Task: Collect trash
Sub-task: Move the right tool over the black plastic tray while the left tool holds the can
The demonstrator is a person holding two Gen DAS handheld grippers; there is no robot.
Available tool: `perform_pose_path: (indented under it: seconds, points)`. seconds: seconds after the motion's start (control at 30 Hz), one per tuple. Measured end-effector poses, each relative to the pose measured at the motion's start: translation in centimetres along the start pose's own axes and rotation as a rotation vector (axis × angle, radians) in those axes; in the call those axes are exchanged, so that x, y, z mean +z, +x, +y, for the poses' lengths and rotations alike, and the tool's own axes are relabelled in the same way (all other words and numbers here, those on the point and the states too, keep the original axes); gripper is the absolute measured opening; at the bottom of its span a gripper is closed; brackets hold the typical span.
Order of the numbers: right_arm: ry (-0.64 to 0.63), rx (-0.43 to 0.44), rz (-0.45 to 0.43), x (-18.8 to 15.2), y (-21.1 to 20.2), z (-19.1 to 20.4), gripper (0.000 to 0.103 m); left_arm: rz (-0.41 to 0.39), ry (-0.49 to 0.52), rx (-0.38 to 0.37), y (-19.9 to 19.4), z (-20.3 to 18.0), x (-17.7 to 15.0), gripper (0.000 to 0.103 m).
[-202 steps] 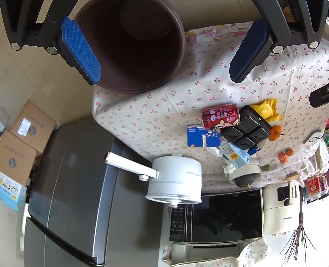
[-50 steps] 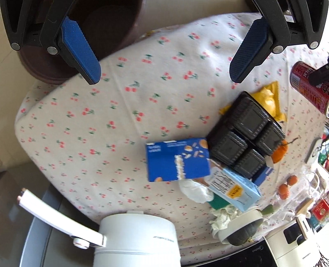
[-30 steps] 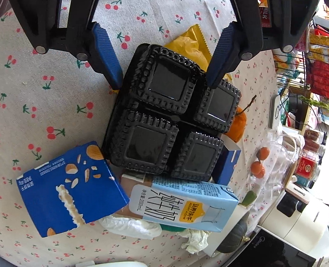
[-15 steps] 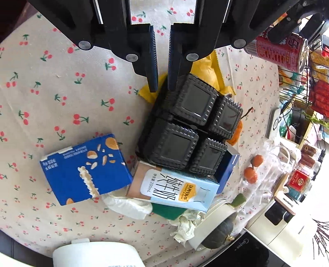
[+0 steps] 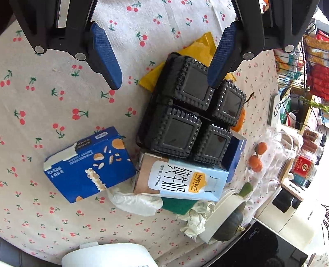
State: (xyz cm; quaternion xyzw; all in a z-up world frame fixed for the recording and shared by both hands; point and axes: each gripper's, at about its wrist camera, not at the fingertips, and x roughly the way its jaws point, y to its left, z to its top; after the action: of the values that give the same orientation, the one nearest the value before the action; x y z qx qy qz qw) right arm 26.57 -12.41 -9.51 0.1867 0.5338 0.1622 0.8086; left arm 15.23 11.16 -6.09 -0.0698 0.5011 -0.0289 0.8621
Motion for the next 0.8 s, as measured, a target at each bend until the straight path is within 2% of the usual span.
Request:
perform_pose_path:
  seconds: [0.17,0.3,0.43,0.57,0.73,0.8]
  points:
    - [0.044,-0.024,-0.020,0.9,2.0,-0.3,0.074,0.003,0.004,-0.001,0.3,-0.1,0.2,0.056]
    - [0.109,0.024,-0.003,1.2,3.0,-1.1,0.074,0.009,0.009,-0.003,0.7,-0.4,0.5,0.056]
    - [0.149,0.067,-0.026,1.8,2.7,-1.3,0.074,0.011,0.006,-0.006,0.9,-0.6,0.6,0.056]
    - [0.175,0.046,-0.034,2.4,3.3,-1.5,0.074,0.019,0.004,0.003,1.2,-0.6,0.4,0.056]
    - [0.143,0.037,-0.035,3.2,4.2,-0.8,0.074,0.025,-0.012,0.016,1.6,0.0,0.6,0.056]
    - [0.099,0.024,-0.049,3.2,4.2,-0.4,0.067,0.027,-0.014,0.019,1.8,0.0,0.7,0.056]
